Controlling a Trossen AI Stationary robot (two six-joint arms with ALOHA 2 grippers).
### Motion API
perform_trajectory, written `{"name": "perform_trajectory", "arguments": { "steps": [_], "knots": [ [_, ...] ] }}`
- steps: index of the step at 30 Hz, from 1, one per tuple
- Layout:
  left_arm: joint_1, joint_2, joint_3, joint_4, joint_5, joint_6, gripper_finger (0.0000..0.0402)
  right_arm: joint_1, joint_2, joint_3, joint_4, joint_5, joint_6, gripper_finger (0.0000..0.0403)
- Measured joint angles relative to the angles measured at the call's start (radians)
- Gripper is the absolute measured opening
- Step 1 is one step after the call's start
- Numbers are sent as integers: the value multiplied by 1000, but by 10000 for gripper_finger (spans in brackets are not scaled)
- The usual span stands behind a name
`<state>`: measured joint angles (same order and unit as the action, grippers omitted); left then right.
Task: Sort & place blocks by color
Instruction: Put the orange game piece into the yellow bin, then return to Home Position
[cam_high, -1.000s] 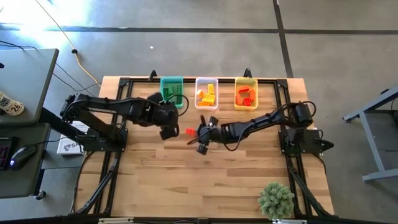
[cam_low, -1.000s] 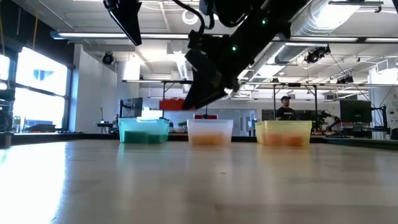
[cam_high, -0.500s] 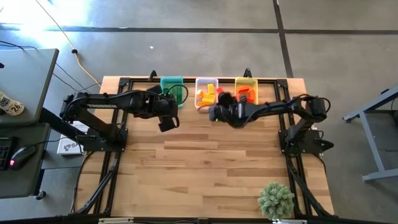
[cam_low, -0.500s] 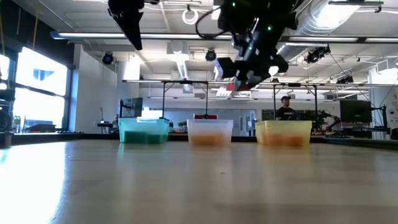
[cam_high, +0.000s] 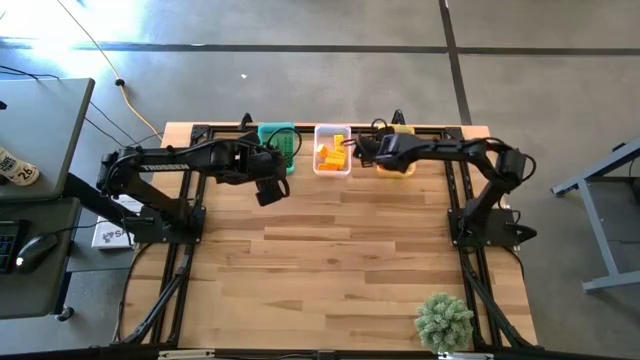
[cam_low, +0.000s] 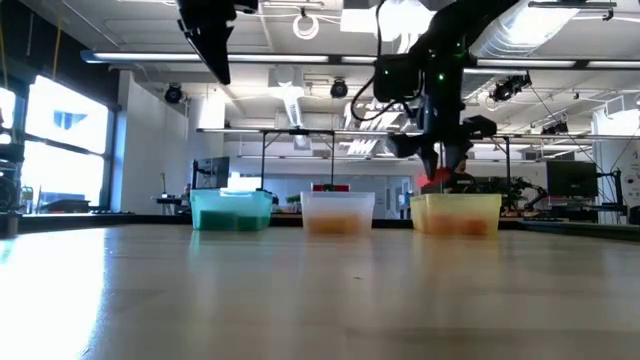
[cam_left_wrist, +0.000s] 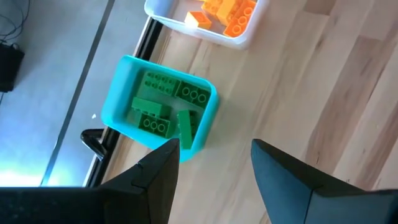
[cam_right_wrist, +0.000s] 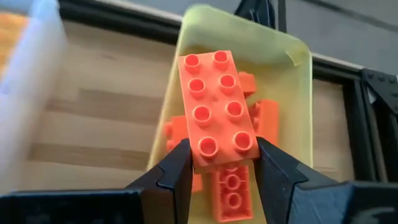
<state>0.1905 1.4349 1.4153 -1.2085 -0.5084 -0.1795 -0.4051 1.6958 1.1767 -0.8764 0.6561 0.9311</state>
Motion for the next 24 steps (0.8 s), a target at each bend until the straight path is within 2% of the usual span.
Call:
{"name": "perform_trajectory", "arguments": {
  "steps": [7, 12, 16, 20, 24],
  "knots": [
    [0, 0, 0, 3, 6, -38, 186, -116, 0, 0, 3, -128, -178, 118],
    [0, 0, 0, 3, 79, -80, 186, -176, 0, 0, 9, -199, -311, 123],
    [0, 0, 0, 4, 179, -99, 186, -209, 0, 0, 13, -274, -402, 160],
    [0, 0, 0, 22, 249, -101, 186, -212, 0, 0, 21, -261, -467, 206],
    [0, -33, -54, 127, 310, -104, 186, -211, -10, 0, 18, -229, -487, 226]
  ]
}}
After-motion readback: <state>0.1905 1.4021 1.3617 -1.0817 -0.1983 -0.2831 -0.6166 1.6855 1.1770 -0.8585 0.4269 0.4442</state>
